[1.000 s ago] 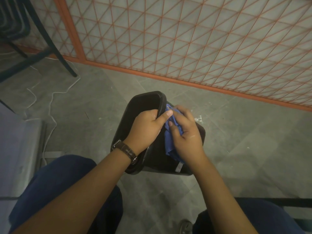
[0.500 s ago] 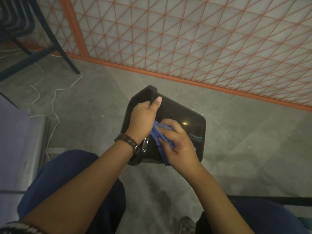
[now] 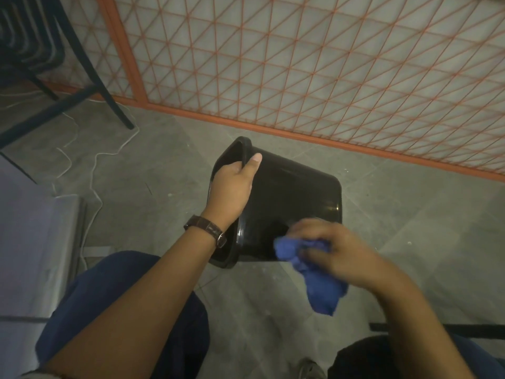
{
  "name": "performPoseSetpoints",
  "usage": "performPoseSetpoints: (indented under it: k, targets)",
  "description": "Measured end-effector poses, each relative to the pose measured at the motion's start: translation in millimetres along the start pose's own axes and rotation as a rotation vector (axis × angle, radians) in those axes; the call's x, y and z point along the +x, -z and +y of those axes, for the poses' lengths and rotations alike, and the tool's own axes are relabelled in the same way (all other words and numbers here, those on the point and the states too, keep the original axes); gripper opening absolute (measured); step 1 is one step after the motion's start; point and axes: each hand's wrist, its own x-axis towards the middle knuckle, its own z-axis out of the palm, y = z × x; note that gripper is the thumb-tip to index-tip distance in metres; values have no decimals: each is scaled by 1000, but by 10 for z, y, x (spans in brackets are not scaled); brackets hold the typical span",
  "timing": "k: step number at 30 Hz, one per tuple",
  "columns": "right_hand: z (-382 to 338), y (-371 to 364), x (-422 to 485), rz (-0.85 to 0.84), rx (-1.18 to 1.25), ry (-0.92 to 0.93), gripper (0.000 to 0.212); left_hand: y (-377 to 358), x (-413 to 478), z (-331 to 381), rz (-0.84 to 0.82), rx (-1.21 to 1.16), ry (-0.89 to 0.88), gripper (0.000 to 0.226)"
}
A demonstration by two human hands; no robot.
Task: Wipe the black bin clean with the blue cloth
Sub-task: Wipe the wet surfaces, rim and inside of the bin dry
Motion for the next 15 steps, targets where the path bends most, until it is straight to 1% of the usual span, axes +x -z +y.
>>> performPoseSetpoints:
  k: [1, 3, 5, 6, 7, 8, 9, 10, 11, 12, 13, 14, 15]
  targets:
    - [-12, 154, -34, 85, 177, -18, 27, -17, -11, -13, -25, 9, 1, 49]
    - [5, 353, -76, 310, 627, 58, 32, -68, -49, -55, -104, 19, 9, 43]
    - [122, 410, -38, 543, 1088, 133, 37, -140, -101, -119, -198, 69, 0, 25]
    - [164, 412, 1, 646, 1232, 135, 36, -171, -128, -146, -235, 111, -19, 13]
    - [198, 384, 61, 721, 1298, 98, 35, -194, -157, -160, -256, 147, -43, 11]
    - [273, 345, 123, 793, 1248, 28, 31, -215, -177, -173, -262, 169, -66, 14]
    - [341, 293, 191, 859, 1062, -95, 23, -229, -193, -182, -257, 175, -90, 17]
    - [394, 204, 247, 900, 789, -238, 18, -239, -211, -188, -247, 176, -117, 20]
    - [440, 110, 290, 903, 529, -336, 21, -250, -229, -194, -239, 182, -143, 22]
    - [468, 14, 326, 873, 372, -382, 28, -263, -255, -195, -234, 194, -168, 23]
    - [479, -69, 348, 834, 318, -394, 33, -283, -286, -193, -231, 208, -191, 21]
    - [490, -128, 361, 807, 331, -390, 38, -304, -320, -193, -235, 215, -217, 19]
    - [469, -160, 373, 809, 418, -391, 40, -321, -350, -187, -238, 219, -241, 19]
